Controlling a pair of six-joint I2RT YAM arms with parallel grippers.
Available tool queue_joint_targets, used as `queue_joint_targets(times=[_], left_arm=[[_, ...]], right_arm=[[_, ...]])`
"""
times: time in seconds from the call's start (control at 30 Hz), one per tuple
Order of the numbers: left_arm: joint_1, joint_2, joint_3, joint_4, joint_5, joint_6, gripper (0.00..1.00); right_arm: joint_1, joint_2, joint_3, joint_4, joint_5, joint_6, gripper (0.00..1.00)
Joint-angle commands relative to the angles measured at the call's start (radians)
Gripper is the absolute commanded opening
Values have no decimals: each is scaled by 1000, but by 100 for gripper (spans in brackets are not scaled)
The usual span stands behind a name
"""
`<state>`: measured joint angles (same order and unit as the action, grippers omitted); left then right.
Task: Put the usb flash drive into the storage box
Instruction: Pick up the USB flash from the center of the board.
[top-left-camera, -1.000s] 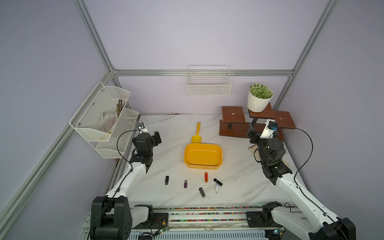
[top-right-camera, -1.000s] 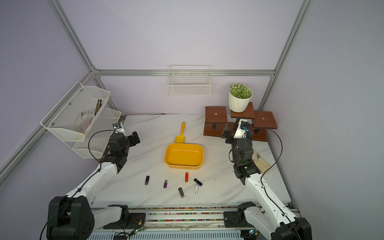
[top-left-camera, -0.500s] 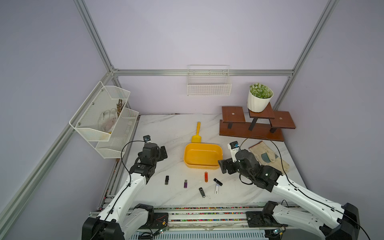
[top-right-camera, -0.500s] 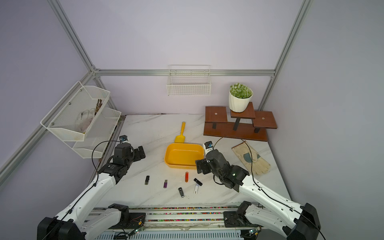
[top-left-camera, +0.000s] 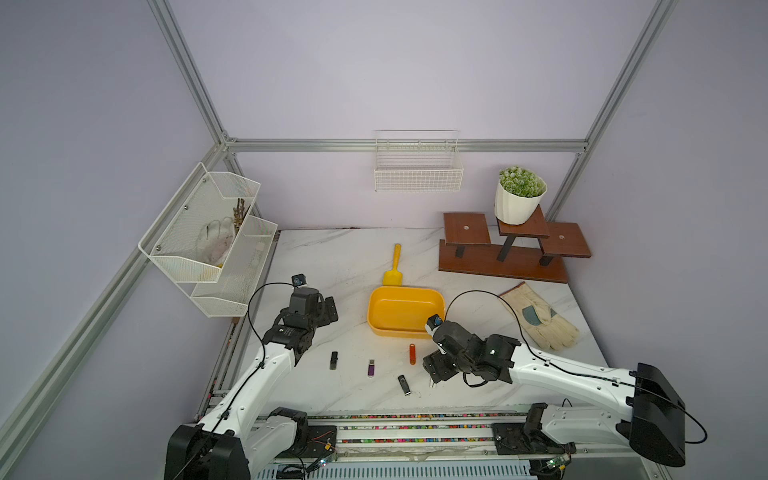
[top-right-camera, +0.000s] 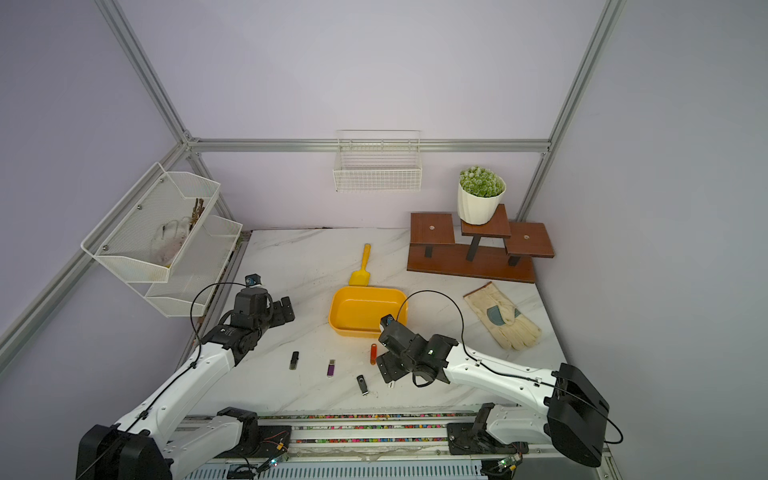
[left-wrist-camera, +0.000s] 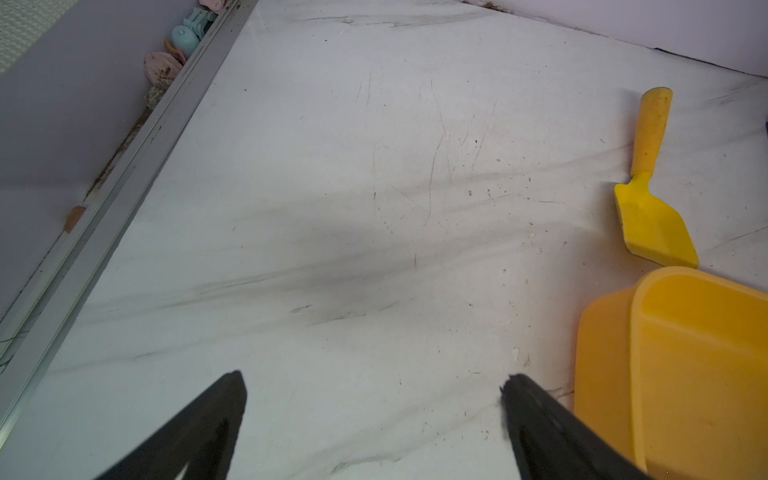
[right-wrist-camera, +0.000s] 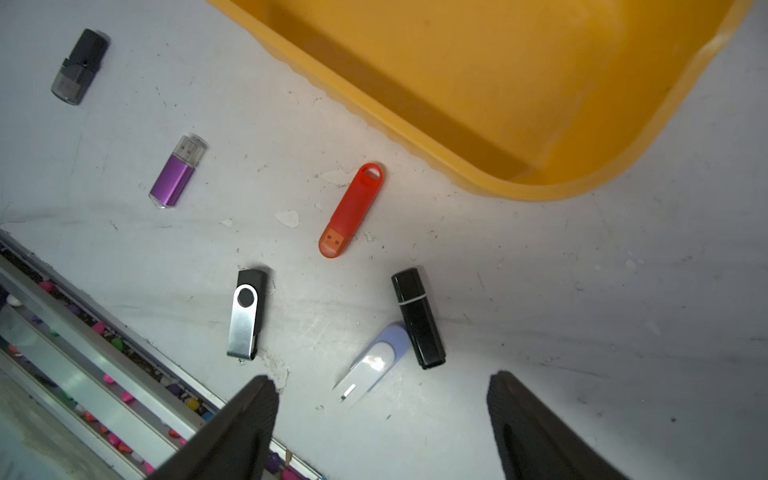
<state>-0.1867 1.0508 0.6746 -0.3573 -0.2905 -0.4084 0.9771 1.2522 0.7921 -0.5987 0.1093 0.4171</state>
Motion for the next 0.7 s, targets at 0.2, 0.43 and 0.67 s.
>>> queue_joint_targets(times=[0.2, 0.43, 0.67], left_arm=[[-6, 12, 4, 6, 15, 9, 100], [-8, 7, 1, 6, 17, 13, 100], [-7, 10, -1, 8, 16, 20, 100]], right_arm=[[8, 154, 62, -27, 19, -12, 75], [6, 211, 68, -7, 77, -11, 68], [4, 268, 54, 44, 94, 7, 60]])
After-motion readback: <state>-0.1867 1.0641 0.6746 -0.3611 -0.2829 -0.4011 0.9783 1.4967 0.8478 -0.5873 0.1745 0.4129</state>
